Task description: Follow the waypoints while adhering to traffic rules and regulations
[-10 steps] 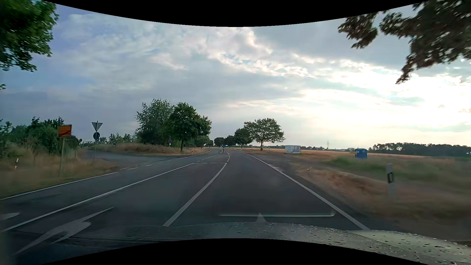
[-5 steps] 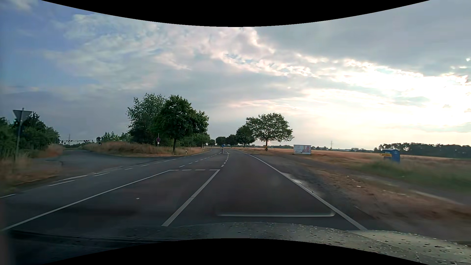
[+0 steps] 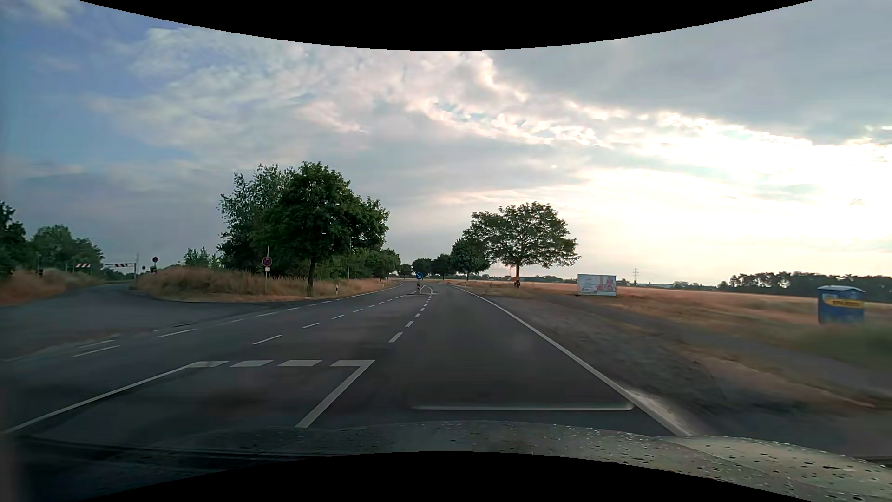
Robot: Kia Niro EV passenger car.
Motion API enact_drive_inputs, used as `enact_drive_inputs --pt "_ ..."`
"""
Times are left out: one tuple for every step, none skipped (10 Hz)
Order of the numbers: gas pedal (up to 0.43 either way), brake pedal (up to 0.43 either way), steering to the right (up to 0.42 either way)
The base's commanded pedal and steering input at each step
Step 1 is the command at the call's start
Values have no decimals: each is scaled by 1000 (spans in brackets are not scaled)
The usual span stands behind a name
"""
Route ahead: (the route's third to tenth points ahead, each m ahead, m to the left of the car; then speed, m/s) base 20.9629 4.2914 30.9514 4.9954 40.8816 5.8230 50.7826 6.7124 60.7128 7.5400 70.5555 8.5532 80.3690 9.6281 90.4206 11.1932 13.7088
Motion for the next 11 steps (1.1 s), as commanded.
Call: enact_drive_inputs --pt "169 0 -14" --pt "177 0 -13" --pt "177 0 -14" --pt "189 0 -13" --pt "197 0 -13" --pt "209 0 -13" --pt "209 0 -13" --pt "240 0 -13" --pt "248 0 -13" --pt "260 0 -13" --pt "260 0 -14"
